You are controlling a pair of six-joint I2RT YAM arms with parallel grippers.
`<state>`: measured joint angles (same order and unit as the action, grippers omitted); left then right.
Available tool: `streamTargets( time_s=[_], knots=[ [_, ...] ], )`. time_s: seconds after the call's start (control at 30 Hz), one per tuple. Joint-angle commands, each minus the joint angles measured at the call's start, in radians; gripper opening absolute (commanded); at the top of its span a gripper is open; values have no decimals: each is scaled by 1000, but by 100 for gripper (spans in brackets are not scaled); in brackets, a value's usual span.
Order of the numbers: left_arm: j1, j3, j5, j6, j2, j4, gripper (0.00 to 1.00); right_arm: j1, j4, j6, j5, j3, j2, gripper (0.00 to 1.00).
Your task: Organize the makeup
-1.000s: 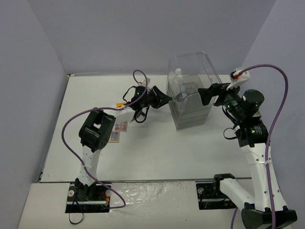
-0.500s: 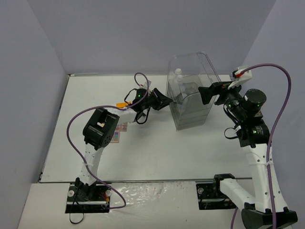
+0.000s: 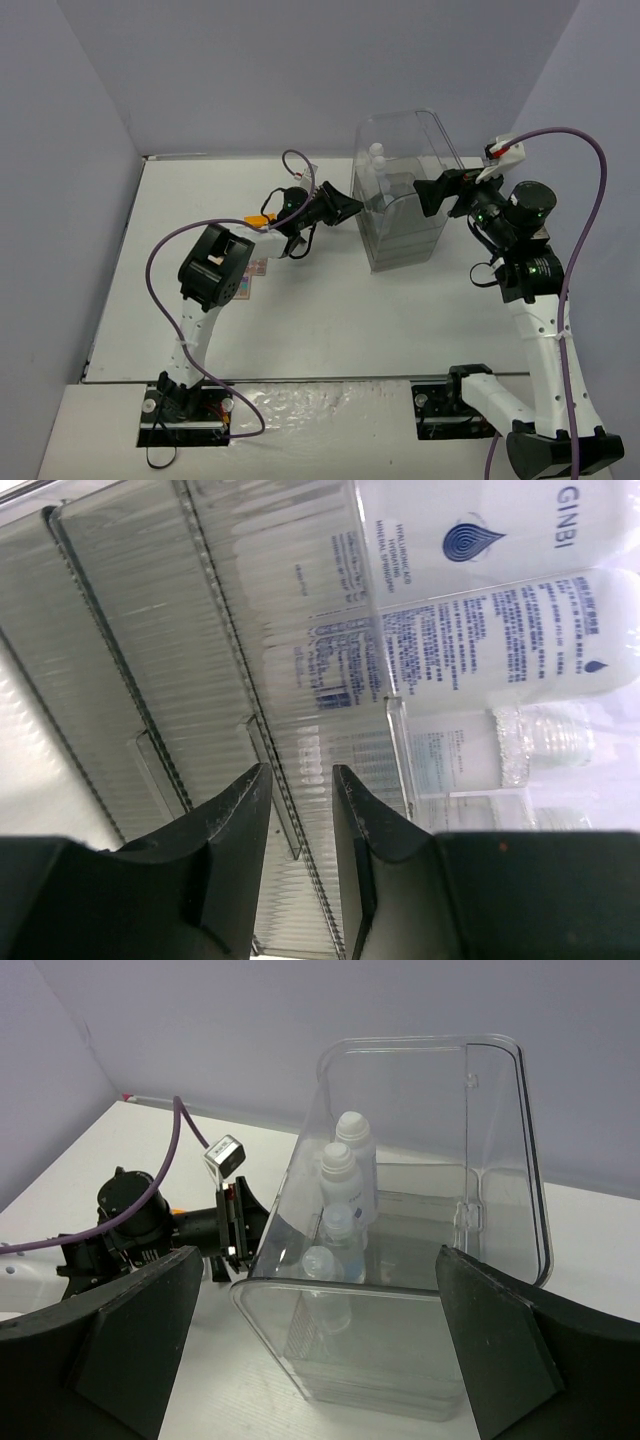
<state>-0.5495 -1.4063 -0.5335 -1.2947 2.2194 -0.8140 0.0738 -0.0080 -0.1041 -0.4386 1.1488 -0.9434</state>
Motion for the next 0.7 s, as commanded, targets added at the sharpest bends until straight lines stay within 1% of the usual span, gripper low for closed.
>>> streamTargets(
  time_s=[0.0, 0.1, 0.2, 0.3, 0.5, 0.67],
  knots=[
    [-7, -24, -22, -31, -20, -204, 27, 9, 80, -8, -29, 49, -7, 100],
    [-9, -23, -28, -37, -14, -215, 26, 9, 82, -12, -29, 48, -6, 100],
    [-8, -20, -30, -41, -6, -220, 23, 9, 88, -13, -27, 42, -15, 100],
    [-9, -14, -31, -43, -1, -223, 23, 9, 92, -12, -22, 49, -29, 100],
    [-6, 15, -21, -40, 3, -221, 25, 6, 96, -13, 55, 106, -85, 100],
    [-6, 25, -17, -29, -6, -205, 26, -18, 81, -59, 130, 174, -158, 99]
  ],
)
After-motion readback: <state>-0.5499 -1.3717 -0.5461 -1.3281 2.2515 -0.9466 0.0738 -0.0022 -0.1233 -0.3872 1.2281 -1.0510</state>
